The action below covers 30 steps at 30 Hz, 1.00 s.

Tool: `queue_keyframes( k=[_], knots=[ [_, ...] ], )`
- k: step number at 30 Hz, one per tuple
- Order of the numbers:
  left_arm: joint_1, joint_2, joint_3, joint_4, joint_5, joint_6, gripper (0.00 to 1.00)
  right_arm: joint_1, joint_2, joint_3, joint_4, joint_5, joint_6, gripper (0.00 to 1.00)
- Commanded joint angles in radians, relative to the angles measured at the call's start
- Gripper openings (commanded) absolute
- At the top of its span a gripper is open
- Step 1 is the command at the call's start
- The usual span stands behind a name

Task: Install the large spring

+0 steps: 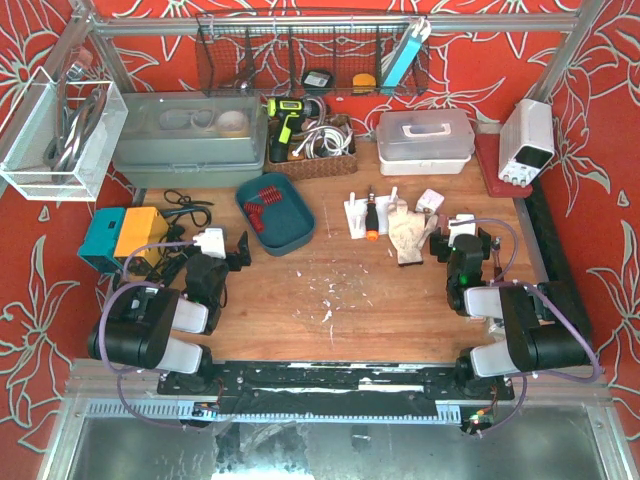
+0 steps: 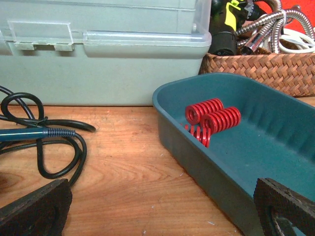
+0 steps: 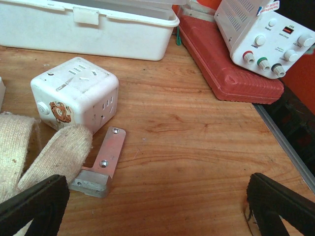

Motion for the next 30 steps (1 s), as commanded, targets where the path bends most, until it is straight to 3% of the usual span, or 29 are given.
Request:
queue_keyframes(
  k=[1,6,10,16,19,22,24,30],
  knots=[
    [0.002,-0.003,0.015,0.011,0.004,0.013,1.00,0.002,0.001,0.013,-0.009,-0.003,0.003,0.99],
    [0.003,-0.004,0.013,0.013,0.004,0.013,1.00,0.004,-0.035,0.009,-0.003,-0.008,-0.004,0.99],
    [0.002,-0.082,0.028,-0.063,0.066,0.035,1.00,0.003,-0.229,0.117,-0.377,-0.081,0.004,0.99],
    [0.001,-0.367,0.218,-0.632,-0.033,-0.115,1.00,0.003,-0.336,0.304,-0.723,-0.169,0.174,0.99],
    [0.000,-0.488,0.308,-0.802,-0.006,-0.173,1.00,0.004,-0.351,0.406,-0.891,-0.148,0.265,0.99],
    [0.000,-0.588,0.392,-0.981,0.002,-0.343,1.00,0.004,-0.344,0.530,-1.107,-0.070,0.450,0.99],
    [0.000,-0.639,0.451,-1.116,0.023,-0.431,1.00,0.002,-0.332,0.598,-1.230,-0.090,0.455,0.99],
    [0.000,-0.841,0.319,-0.967,0.259,-0.625,1.00,-0.006,-0.329,0.609,-1.289,-0.238,0.480,0.99]
  ],
)
